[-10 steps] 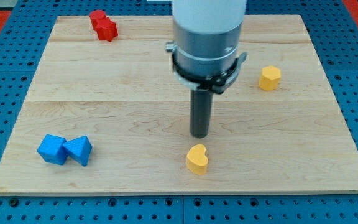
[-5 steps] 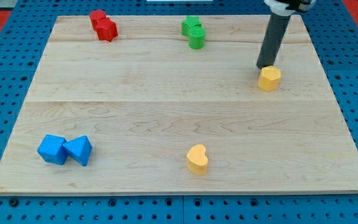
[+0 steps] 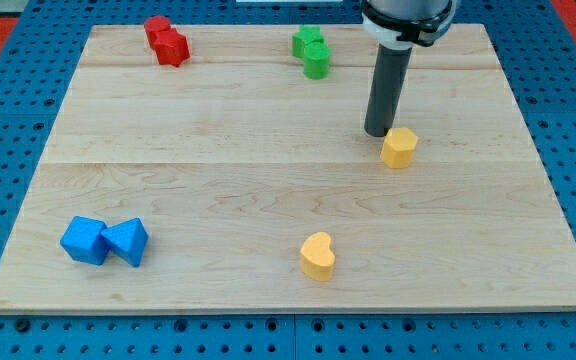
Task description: Move the yellow hexagon closer to the yellow heart
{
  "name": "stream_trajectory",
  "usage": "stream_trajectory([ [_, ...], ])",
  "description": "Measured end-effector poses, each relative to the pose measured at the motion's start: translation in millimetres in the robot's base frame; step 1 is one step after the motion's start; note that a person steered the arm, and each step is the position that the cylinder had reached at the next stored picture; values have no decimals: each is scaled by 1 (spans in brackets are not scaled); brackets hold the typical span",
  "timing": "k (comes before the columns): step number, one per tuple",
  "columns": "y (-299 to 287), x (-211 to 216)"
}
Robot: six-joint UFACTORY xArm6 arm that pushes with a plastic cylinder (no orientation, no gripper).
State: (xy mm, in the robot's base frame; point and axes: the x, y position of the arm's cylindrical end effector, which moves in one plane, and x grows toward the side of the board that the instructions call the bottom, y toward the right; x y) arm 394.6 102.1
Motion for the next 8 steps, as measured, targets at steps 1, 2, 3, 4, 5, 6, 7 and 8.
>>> stream_trajectory([
  [1,14,0],
  [2,49,-7],
  [3,64,10],
  [4,49,37],
  [5,31,44],
  [6,-1,39],
  [7,-36,39],
  [8,-53,51],
])
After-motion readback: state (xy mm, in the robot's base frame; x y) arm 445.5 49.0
